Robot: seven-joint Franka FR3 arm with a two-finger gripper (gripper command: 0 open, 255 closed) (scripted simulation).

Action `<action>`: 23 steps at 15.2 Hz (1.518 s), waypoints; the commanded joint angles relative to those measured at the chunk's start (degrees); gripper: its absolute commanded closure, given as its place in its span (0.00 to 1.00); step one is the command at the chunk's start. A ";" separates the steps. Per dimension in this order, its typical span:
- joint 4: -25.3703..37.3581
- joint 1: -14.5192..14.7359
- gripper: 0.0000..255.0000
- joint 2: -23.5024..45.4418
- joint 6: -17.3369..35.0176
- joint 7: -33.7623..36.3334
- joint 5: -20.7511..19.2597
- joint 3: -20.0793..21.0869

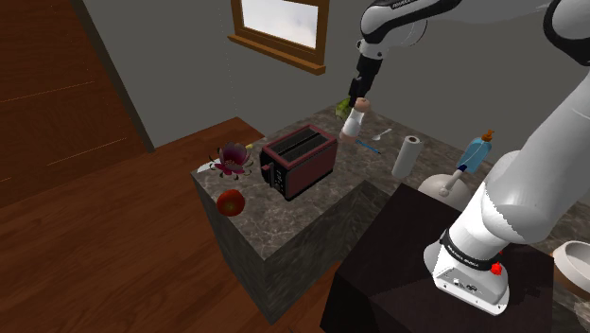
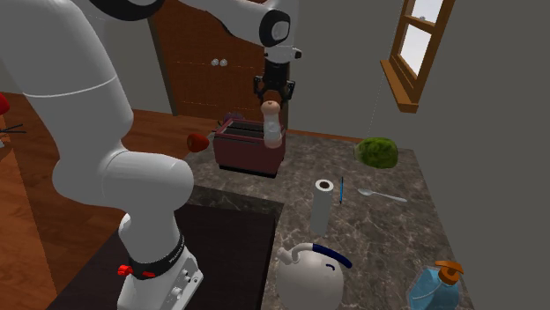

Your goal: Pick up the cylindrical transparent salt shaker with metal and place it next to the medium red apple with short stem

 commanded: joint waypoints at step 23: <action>6.04 11.24 1.00 2.41 -0.19 24.83 0.13 13.40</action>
